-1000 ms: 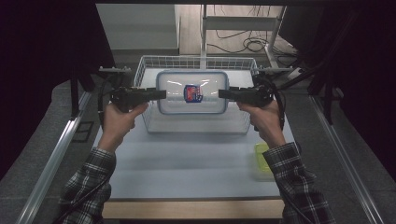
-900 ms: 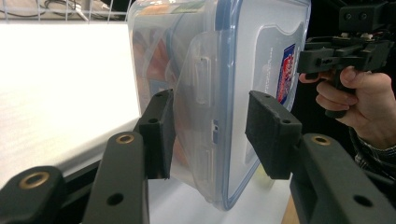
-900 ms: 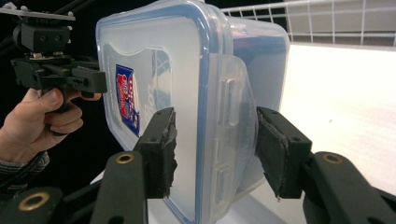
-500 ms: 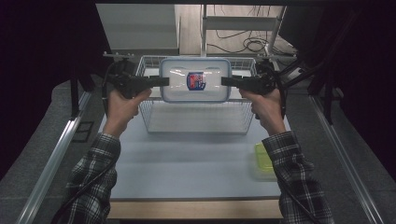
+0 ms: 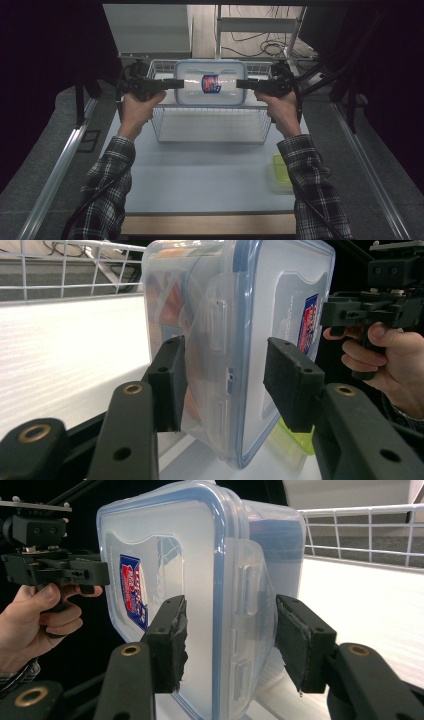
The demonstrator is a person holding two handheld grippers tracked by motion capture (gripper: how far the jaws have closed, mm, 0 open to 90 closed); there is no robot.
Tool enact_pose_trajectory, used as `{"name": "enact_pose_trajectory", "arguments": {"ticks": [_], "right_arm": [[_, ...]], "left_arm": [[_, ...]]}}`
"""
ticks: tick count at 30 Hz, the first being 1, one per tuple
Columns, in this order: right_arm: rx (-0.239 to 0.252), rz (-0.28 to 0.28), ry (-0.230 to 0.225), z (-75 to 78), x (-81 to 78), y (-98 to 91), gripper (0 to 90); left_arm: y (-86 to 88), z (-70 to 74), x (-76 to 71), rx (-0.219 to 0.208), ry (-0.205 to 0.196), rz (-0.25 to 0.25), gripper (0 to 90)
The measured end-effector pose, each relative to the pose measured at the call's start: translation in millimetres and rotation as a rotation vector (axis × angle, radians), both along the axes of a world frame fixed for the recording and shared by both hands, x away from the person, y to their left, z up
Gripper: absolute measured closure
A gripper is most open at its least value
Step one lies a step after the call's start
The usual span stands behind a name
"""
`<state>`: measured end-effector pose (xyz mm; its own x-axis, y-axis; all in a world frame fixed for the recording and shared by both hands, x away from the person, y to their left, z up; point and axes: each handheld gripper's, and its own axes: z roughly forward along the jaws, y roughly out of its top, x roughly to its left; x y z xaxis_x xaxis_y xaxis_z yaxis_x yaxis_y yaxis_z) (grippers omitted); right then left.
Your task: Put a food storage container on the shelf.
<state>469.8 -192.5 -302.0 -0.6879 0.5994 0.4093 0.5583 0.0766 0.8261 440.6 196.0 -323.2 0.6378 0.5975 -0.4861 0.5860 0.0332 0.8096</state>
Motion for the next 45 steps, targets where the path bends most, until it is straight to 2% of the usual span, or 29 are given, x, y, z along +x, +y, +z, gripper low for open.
{"name": "enact_pose_trajectory", "arguments": {"ticks": [3,5,6,7,9,10,12,14,17,20,23,24,25,26,28,30,34,40,42,45], "right_arm": [[-0.004,-0.004,-0.007,0.1,1.7,0.0,47.7],[-0.005,-0.011,-0.001,0.1,2.1,0.8,47.2],[-0.01,-0.02,-0.002,0.5,2.0,1.9,46.5],[-0.01,-0.02,-0.002,0.5,2.0,1.9,46.5],[-0.042,-0.03,-0.025,1.6,1.3,3.5,45.8],[-0.054,-0.034,-0.03,2.0,0.7,4.7,45.4],[-0.061,-0.041,-0.027,2.0,0.4,6.1,44.7],[-0.065,-0.047,-0.024,1.2,1.2,6.6,44.1],[-0.054,-0.054,-0.02,-0.2,2.9,6.1,42.9],[-0.053,-0.062,-0.013,-0.3,4.6,6.5,42.3],[-0.074,-0.083,-0.023,0.6,3.9,8.2,40.1],[-0.112,-0.087,-0.034,0.8,3.1,10.5,41.4],[-0.112,-0.087,-0.034,0.8,3.1,10.5,41.4],[-0.133,-0.09,-0.038,-0.2,3.1,12.3,39.9],[-0.134,-0.104,-0.039,-2.0,3.0,13.8,38.7],[-0.12,-0.111,-0.029,-2.7,4.2,13.2,39.1],[-0.12,-0.125,-0.04,-1.6,3.3,13.0,43.9],[-0.125,-0.144,-0.047,-0.4,1.2,15.1,44.6],[-0.12,-0.144,-0.049,-0.6,0.9,14.7,45.7],[-0.132,-0.156,-0.073,0.0,-1.8,13.7,45.3]], "left_arm": [[-1.2,0.1,1.6,0.004,-0.004,0.009,51.9],[-2.8,0.9,1.6,0.022,-0.019,0.021,50.5],[-5.4,2.9,-0.1,0.05,-0.036,0.046,48.9],[-5.4,2.9,-0.1,0.05,-0.036,0.046,48.1],[-8.3,4.6,-1.3,0.092,-0.046,0.066,48.0],[-9.6,4.9,-1.3,0.106,-0.047,0.066,47.9],[-11.4,4.8,-1.0,0.109,-0.041,0.072,48.0],[-13.8,3.7,0.5,0.151,-0.033,0.082,49.9],[-14.7,1.1,2.3,0.134,-0.027,0.082,49.1],[-14.9,0.4,2.7,0.135,-0.023,0.082,48.7],[-15.5,-0.2,2.4,0.153,-0.018,0.083,48.9],[-15.2,-0.6,2.6,0.149,-0.015,0.086,48.0],[-14.2,-0.7,2.5,0.135,-0.013,0.097,48.0],[-12.7,-1.2,3.1,0.113,-0.011,0.096,48.6],[-11.5,-0.3,3.3,0.106,-0.015,0.101,49.6],[-13.1,2.1,2.0,0.127,-0.021,0.106,49.7],[-14.4,3.8,1.6,0.142,-0.035,0.121,49.6],[-16.2,4.8,1.5,0.154,-0.051,0.143,49.6],[-17.6,5.7,0.1,0.168,-0.062,0.15,49.7],[-19.2,8.0,-4.7,0.212,-0.107,0.161,46.9]]}}
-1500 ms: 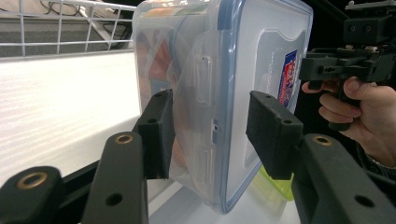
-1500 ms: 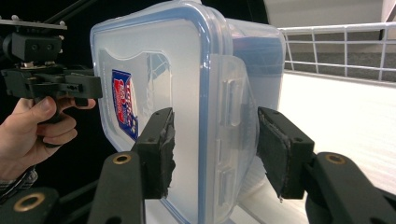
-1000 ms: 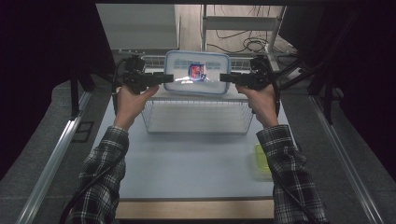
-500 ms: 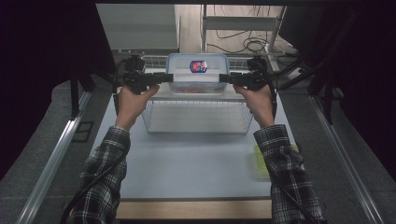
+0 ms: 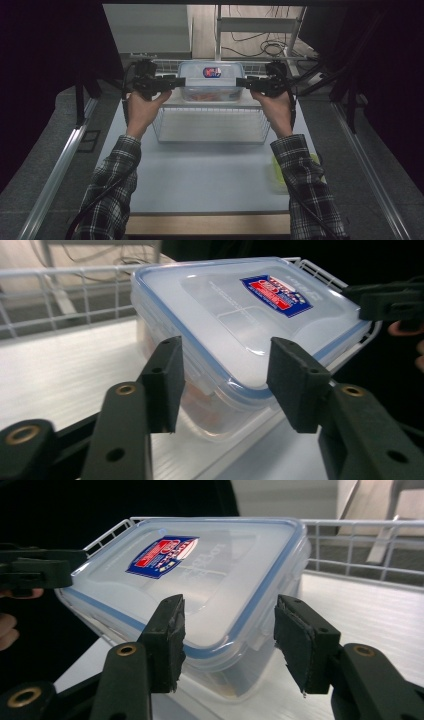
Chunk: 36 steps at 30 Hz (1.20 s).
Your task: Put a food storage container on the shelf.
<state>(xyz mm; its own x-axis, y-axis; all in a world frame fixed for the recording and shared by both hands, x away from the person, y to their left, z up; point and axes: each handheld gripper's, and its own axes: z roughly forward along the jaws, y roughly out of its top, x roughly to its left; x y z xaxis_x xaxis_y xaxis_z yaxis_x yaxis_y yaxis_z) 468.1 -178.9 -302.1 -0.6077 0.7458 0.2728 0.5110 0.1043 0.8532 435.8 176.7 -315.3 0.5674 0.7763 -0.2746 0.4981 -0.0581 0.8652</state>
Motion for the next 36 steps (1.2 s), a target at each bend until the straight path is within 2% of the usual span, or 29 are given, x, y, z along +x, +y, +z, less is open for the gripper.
{"name": "enact_pose_trajectory", "arguments": {"ticks": [1,4,9,11,15,16,21,25,29,36], "right_arm": [[0.008,0.012,-0.017,-0.3,-2.8,-2.4,41.4],[0.007,0.035,-0.026,-1.5,-6.4,-4.8,38.3],[0.01,0.069,-0.06,-6.9,-16.4,-8.9,30.6],[-0.012,0.083,-0.081,-9.4,-22.7,-8.0,26.9],[-0.044,0.092,-0.113,-10.9,-30.0,-5.8,23.5],[-0.056,0.096,-0.124,-11.2,-34.1,-4.2,21.0],[-0.096,0.11,-0.156,-14.5,-44.4,-0.5,14.8],[-0.121,0.123,-0.163,-20.6,-52.9,2.0,12.0],[-0.124,0.129,-0.166,-24.9,-58.3,1.3,10.5],[-0.143,0.147,-0.184,-36.3,-74.1,-2.0,7.0]], "left_arm": [[0.2,0.4,-1.8,0.002,-0.009,-0.002,42.0],[1.3,0.7,-9.4,0.015,-0.044,-0.013,37.3],[1.6,-4.5,-20.4,0.031,-0.06,-0.037,28.7],[1.2,-7.1,-24.7,0.042,-0.068,-0.045,22.7],[1.1,-12.5,-34.2,0.046,-0.081,-0.064,19.3],[0.6,-14.1,-36.6,0.048,-0.081,-0.07,15.6],[-1.7,-23.3,-48.3,0.065,-0.081,-0.092,11.4],[-2.9,-31.6,-58.5,0.071,-0.081,-0.111,9.8],[-4.1,-38.3,-67.8,0.065,-0.082,-0.128,8.8],[-7.1,-51.0,-87.8,0.095,-0.101,-0.15,6.1]]}}
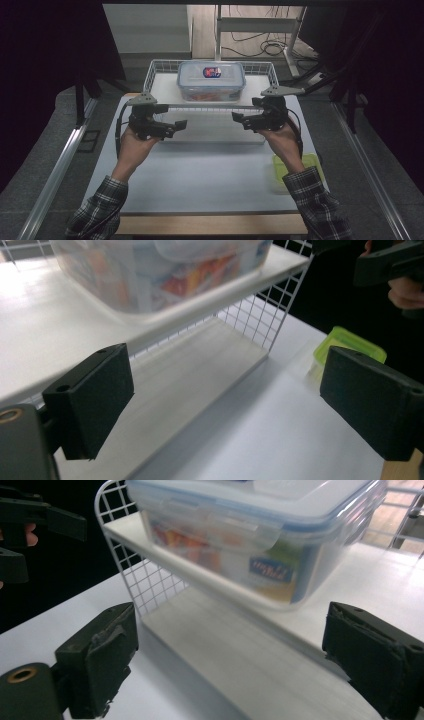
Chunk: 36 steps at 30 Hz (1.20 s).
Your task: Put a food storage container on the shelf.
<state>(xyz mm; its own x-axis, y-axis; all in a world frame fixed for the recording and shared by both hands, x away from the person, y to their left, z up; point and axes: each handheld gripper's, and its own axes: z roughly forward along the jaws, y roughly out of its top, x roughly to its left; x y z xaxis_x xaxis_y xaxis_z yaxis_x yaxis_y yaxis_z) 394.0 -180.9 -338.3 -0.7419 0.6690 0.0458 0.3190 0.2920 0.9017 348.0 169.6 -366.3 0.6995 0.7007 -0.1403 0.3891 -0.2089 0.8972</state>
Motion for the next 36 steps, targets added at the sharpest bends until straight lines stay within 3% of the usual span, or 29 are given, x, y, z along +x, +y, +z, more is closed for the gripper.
{"name": "enact_pose_trajectory", "arguments": {"ticks": [9,15,19,26,31,36], "right_arm": [[-0.029,0.029,-0.015,-17.9,-22.8,-4.2,4.0],[-0.038,0.04,-0.024,-31.1,-35.8,-8.9,2.7],[-0.038,0.044,-0.01,-42.3,-43.1,-13.2,2.1],[-0.052,0.043,0.005,-61.4,-52.4,-23.7,2.1],[-0.021,0.056,0.006,-71.0,-62.8,-29.4,2.1],[-0.024,0.06,0.025,-83.8,-75.3,-32.6,2.3]], "left_arm": [[-0.7,-21.5,-25.7,-0.004,-0.005,0.001,1.6],[-2.5,-30.9,-43.7,0.023,-0.031,0.007,0.9],[-4.8,-43.4,-55.5,0.049,-0.029,0.014,0.0],[-6.2,-64.6,-69.4,0.056,0.002,0.013,0.0],[-5.6,-78.6,-78.2,0.077,-0.001,0.026,0.0],[-2.3,-90.7,-87.1,0.068,0.011,0.032,0.8]]}}
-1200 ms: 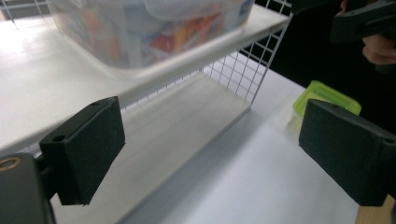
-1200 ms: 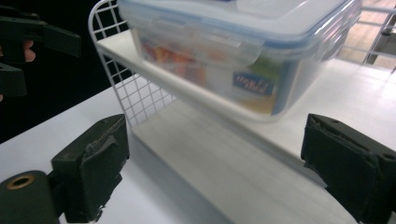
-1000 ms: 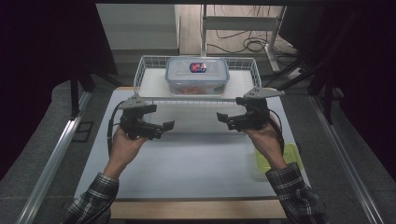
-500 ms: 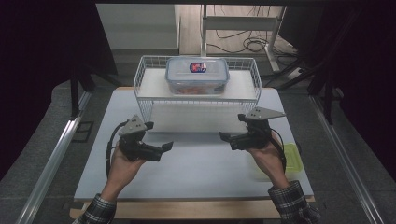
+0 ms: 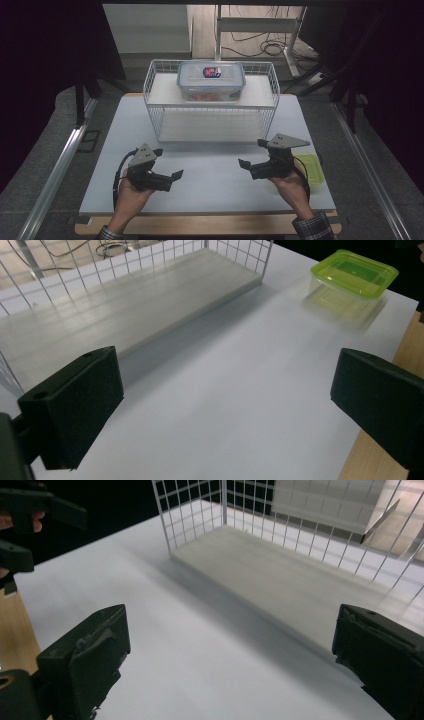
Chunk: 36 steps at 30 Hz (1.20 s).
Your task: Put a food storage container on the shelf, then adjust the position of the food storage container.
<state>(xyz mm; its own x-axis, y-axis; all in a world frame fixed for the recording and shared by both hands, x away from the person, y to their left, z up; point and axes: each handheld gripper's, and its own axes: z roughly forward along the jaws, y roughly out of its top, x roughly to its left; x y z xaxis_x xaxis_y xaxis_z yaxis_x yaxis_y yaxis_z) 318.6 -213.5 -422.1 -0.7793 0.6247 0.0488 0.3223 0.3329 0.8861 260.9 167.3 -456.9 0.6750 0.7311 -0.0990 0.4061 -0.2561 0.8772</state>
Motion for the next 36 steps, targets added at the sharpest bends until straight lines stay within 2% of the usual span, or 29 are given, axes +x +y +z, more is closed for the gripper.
{"name": "enact_pose_trajectory", "arguments": {"ticks": [7,14,18,21,24,26,29,32,36], "right_arm": [[-0.015,-0.005,0.02,-14.4,-14.4,-2.3,2.4],[-0.04,-0.002,0.037,-30.7,-29.2,4.2,1.5],[-0.072,-0.001,0.018,-37.9,-38.0,5.4,1.4],[-0.082,-0.001,0.018,-43.7,-42.8,4.5,1.4],[-0.123,-0.002,0.017,-51.9,-44.2,3.5,1.4],[-0.132,-0.007,0.032,-56.3,-43.0,2.5,1.4],[-0.135,-0.021,0.055,-60.4,-39.8,1.3,1.4],[-0.153,-0.036,0.056,-61.2,-38.5,0.1,0.0],[-0.154,-0.095,0.06,-58.5,-34.4,-6.5,0.0]], "left_arm": [[2.6,-13.9,-14.3,0.006,0.006,0.012,2.0],[4.6,-29.9,-30.4,0.027,0.01,0.015,2.0],[6.8,-38.0,-38.2,0.027,0.02,0.015,2.0],[7.8,-44.3,-42.8,0.055,0.028,0.023,1.8],[9.0,-49.1,-45.5,0.079,0.034,0.029,1.8],[10.0,-51.5,-45.7,0.091,0.036,0.035,1.8],[11.2,-53.5,-45.1,0.086,0.036,0.038,1.8],[11.1,-55.2,-44.5,0.087,0.032,0.035,1.8],[11.2,-57.8,-43.7,0.099,0.022,0.04,1.9]]}}
